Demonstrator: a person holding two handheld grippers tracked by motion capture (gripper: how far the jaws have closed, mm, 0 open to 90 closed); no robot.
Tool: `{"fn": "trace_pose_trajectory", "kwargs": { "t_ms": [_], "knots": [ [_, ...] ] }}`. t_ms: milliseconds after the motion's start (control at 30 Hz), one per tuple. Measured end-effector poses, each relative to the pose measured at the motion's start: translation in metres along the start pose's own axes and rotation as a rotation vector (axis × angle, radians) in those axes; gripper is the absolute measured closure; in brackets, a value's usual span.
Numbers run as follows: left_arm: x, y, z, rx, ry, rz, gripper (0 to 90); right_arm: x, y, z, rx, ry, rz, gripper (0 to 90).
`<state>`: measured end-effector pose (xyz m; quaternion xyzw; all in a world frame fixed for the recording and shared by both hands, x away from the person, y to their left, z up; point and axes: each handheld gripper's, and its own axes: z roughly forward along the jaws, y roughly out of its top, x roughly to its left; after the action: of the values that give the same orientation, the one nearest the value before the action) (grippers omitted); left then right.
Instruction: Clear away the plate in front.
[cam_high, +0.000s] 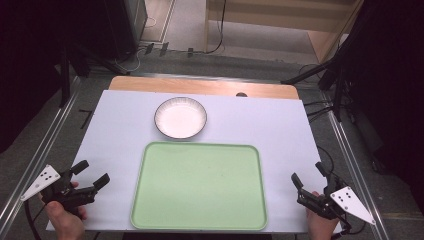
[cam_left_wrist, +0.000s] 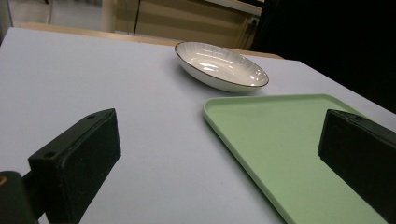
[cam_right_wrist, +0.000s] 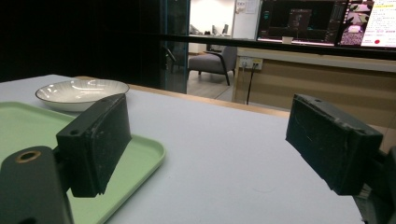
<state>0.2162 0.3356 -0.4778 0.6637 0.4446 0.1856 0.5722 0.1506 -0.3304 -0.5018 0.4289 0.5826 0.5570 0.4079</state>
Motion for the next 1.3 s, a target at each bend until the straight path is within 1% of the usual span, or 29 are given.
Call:
{"fn": "trace_pose_trajectory", "kwargs": {
  "t_ms": [167,300,400,467,500,567,667,767,900,933,1033,1100,1200,1267,1300],
  "knots": [
    [-0.003,0.003,0.000,-0.005,0.008,0.012,0.0,0.000,-0.001,0.000,0.002,-0.004,0.002,14.5],
    [-0.006,0.007,0.000,-0.017,0.000,-0.003,0.0,0.000,-0.001,0.000,0.007,0.000,0.002,14.5],
    [-0.009,0.013,0.001,-0.016,-0.017,-0.006,0.0,-0.001,-0.001,-0.001,0.008,0.000,0.004,14.5],
    [-0.011,0.018,0.001,-0.023,-0.049,-0.007,0.0,-0.001,-0.001,-0.001,0.009,-0.001,0.006,14.5],
    [-0.013,0.021,0.001,-0.023,-0.057,-0.006,0.0,-0.001,-0.001,-0.001,0.010,-0.001,0.008,14.5],
    [-0.015,0.025,0.003,-0.019,-0.073,-0.010,0.0,-0.002,-0.001,-0.001,0.009,0.000,0.010,14.5],
    [-0.015,0.030,0.009,-0.006,-0.109,-0.034,0.0,-0.002,-0.001,-0.002,0.009,-0.001,0.011,14.5],
    [-0.015,0.036,0.015,0.008,-0.115,-0.043,0.0,-0.002,-0.001,-0.001,0.008,-0.001,0.013,14.5],
    [-0.015,0.046,0.025,0.063,-0.135,-0.035,0.0,-0.003,0.000,-0.003,0.008,-0.004,0.013,14.5],
    [-0.015,0.048,0.026,0.068,-0.135,-0.032,0.0,-0.003,0.000,-0.003,0.008,-0.004,0.013,14.5],
    [-0.013,0.053,0.030,0.060,-0.147,-0.042,0.0,-0.004,-0.001,-0.002,0.008,-0.005,0.010,14.5],
    [-0.012,0.058,0.033,0.056,-0.145,-0.039,0.0,-0.003,-0.001,-0.002,0.008,-0.004,0.011,14.5],
    [-0.012,0.061,0.036,0.056,-0.148,-0.039,0.0,-0.003,-0.001,-0.002,0.010,-0.003,0.013,14.5],
    [-0.014,0.064,0.040,0.057,-0.149,-0.039,0.0,-0.003,0.000,-0.002,0.009,-0.003,0.010,14.5],
    [-0.015,0.066,0.045,0.066,-0.152,-0.035,0.0,-0.003,0.000,-0.002,0.008,-0.003,0.010,14.5]
  ]
}}
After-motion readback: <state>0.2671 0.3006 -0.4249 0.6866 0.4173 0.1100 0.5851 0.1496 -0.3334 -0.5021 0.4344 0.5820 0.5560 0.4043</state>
